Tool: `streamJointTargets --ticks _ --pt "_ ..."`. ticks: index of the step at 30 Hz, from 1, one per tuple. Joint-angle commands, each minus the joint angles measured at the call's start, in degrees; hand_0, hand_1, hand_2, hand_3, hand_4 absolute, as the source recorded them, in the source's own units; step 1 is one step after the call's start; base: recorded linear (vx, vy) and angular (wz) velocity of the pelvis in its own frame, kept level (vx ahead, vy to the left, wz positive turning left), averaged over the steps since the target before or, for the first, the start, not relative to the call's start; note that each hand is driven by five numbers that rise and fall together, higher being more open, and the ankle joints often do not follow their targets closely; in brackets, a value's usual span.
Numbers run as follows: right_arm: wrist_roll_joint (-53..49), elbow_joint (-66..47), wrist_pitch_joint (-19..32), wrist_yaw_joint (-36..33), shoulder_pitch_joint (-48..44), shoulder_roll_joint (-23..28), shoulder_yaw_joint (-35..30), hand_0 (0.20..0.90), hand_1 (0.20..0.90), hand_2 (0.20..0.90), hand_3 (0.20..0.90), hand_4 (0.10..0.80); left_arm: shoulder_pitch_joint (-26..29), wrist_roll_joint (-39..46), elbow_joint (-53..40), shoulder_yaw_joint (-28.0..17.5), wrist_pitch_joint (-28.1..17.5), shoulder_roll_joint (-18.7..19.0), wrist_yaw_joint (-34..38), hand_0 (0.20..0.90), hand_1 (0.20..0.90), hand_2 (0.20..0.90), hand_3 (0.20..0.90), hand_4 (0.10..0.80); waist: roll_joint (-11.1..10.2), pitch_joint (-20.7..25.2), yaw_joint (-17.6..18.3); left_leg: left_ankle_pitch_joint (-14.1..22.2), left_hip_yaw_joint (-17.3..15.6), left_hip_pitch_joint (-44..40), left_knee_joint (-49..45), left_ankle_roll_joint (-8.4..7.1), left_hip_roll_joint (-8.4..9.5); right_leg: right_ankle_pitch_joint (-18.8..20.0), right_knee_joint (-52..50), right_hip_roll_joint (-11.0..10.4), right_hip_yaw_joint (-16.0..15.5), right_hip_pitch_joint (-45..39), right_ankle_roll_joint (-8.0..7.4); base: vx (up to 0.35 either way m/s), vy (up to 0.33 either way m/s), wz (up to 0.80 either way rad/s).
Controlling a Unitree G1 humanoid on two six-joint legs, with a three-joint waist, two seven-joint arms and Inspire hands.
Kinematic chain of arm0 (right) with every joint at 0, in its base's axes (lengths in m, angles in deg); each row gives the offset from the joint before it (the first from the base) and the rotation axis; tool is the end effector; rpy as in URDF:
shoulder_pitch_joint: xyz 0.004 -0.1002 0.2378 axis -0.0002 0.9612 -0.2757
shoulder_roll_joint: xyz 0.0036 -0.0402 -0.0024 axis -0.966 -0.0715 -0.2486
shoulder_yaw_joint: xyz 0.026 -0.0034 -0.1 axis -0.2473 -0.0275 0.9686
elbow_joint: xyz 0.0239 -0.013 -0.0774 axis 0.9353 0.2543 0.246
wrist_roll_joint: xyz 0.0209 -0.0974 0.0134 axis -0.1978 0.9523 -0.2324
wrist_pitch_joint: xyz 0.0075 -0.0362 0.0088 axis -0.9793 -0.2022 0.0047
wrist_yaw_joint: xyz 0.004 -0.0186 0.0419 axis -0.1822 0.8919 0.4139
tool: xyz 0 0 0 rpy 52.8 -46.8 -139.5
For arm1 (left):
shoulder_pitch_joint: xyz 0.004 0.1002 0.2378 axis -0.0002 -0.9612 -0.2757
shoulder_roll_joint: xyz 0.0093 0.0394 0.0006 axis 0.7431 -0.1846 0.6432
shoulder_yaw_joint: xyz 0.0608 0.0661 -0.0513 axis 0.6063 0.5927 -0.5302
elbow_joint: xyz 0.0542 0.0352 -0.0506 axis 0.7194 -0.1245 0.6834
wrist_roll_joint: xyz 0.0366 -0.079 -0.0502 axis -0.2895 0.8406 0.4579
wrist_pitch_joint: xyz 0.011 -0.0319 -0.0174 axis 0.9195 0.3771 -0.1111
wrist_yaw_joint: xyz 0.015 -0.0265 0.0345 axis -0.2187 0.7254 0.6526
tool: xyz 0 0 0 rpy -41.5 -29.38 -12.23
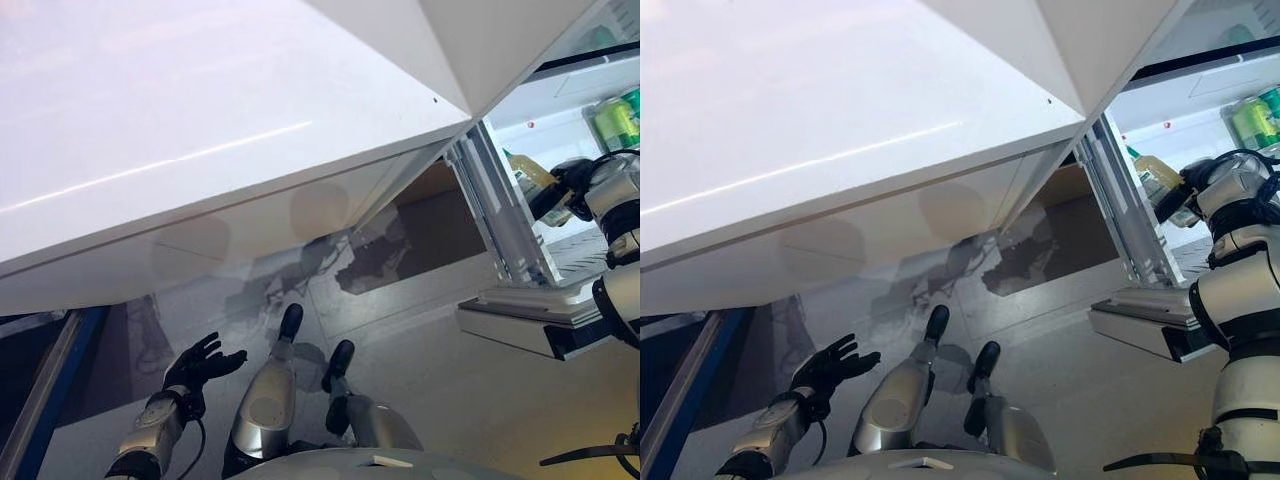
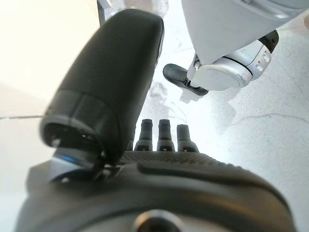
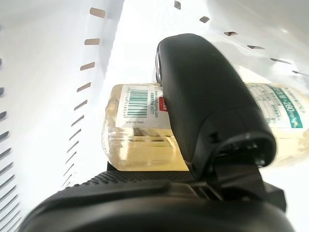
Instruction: Put drinks into fridge and close the fridge
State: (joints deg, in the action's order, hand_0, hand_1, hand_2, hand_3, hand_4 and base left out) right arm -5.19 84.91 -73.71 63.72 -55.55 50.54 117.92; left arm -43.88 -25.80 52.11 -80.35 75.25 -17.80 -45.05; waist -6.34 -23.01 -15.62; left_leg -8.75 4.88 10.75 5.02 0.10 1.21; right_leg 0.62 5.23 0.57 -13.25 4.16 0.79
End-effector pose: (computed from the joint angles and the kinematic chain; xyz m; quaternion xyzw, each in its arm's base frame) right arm 0.3244 -0.3374 0.2280 -0.4620 0.3703 -0.0891 0.8009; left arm 0.1257 0.2670 -0.0697 -0.0585 0.3800 0.1227 0.9149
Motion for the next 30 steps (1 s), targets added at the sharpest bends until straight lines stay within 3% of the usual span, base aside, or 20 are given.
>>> streamJointTargets --ticks 1,4,6,7,8,9,10,16,30 --pt "2.3 -0.6 -0.3 -2.2 -10.4 4.1 5.6 0.300 0.300 0.300 0.200 0.100 -4.6 1.6 -3.2 3.3 0.4 3.9 0.0 0.900 0.900 0.900 0.900 0.800 0.4 1.3 -1.3 5.8 2.3 0.7 -0.8 -0.45 2.54 2.9 -1.4 -1.2 1.1 3.8 -4.01 0.000 0.000 0.00" --pt "1.9 -0.8 -0.3 -3.0 -9.8 4.0 5.0 0.312 0.312 0.312 0.214 0.114 -4.7 2.0 -3.9 3.3 0.8 4.3 -0.2 0.900 0.900 0.900 0.900 0.800 0.5 1.1 -1.3 5.7 2.3 1.0 -0.9 -0.45 2.67 3.0 -1.4 -1.3 0.9 4.0 -4.05 0.000 0.000 0.00" --pt "2.0 -0.8 -0.3 -3.5 -9.5 3.9 4.7 0.368 0.368 0.368 0.280 0.180 -4.7 2.2 -4.3 3.2 1.0 4.5 -0.4 0.900 0.900 0.900 0.900 0.800 0.6 1.0 -1.3 5.6 2.3 1.1 -0.8 -0.47 2.66 3.0 -1.4 -1.4 0.8 4.1 -4.08 0.000 0.000 0.00" --pt "2.4 -0.8 -0.3 -3.1 -9.3 4.0 4.5 0.429 0.429 0.429 0.351 0.251 -4.8 2.2 -4.6 3.1 1.3 4.5 -0.4 0.900 0.900 0.900 0.900 0.800 0.7 1.0 -1.3 5.6 2.3 1.1 -0.8 -0.49 2.72 3.0 -1.4 -1.4 0.7 4.1 -4.09 0.000 0.000 0.00" --pt "2.5 -0.9 -0.3 -3.2 -9.2 4.0 4.4 0.514 0.514 0.514 0.450 0.350 -4.9 2.3 -5.0 3.1 1.6 4.5 -0.2 0.900 0.900 0.900 0.900 0.800 0.7 1.1 -1.3 5.6 2.3 1.1 -0.8 -0.48 2.75 3.0 -1.4 -1.4 0.8 4.1 -4.11 0.005 0.042 -0.01" --pt "3.1 -1.4 -0.6 -3.6 -8.7 3.7 4.0 0.665 0.665 0.665 0.625 0.525 -5.3 2.6 -6.5 3.2 2.9 4.6 0.5 0.900 0.900 0.900 0.900 0.800 0.9 1.2 -1.2 5.6 2.3 1.0 -0.8 -0.42 2.83 3.0 -1.5 -1.4 0.9 4.1 -4.18 0.017 0.044 -0.02" --pt "3.7 -1.8 -1.0 -3.6 -8.5 3.4 3.5 0.900 0.900 0.900 0.900 0.800 -5.3 2.7 -7.4 2.9 4.1 4.8 0.8 0.900 0.900 0.900 0.900 0.800 0.9 1.4 -1.2 5.7 2.3 0.8 -0.9 -0.43 2.86 2.8 -1.6 -1.4 1.0 4.0 -4.11 0.027 0.042 -0.01" --pt "5.5 -3.1 -0.7 -0.5 -10.3 4.3 3.5 0.900 0.900 0.900 0.900 0.800 -2.0 3.3 -5.8 0.9 7.9 6.0 0.3 0.900 0.900 0.900 0.900 0.800 0.4 2.5 -0.2 6.1 1.1 0.5 -1.0 -0.39 2.30 2.8 -2.2 -1.4 1.2 4.5 -3.79 -0.003 0.023 -0.02" --pt "3.7 -4.9 -0.4 -3.3 -10.5 3.7 5.0 0.900 0.900 0.900 0.900 0.800 2.8 4.5 0.7 1.0 7.9 5.8 -0.7 0.900 0.900 0.900 0.900 0.800 0.5 2.4 1.7 6.4 -0.2 -0.7 -0.9 -0.24 2.01 2.8 -2.5 -1.6 2.4 4.0 -3.80 -0.010 0.022 -0.04"
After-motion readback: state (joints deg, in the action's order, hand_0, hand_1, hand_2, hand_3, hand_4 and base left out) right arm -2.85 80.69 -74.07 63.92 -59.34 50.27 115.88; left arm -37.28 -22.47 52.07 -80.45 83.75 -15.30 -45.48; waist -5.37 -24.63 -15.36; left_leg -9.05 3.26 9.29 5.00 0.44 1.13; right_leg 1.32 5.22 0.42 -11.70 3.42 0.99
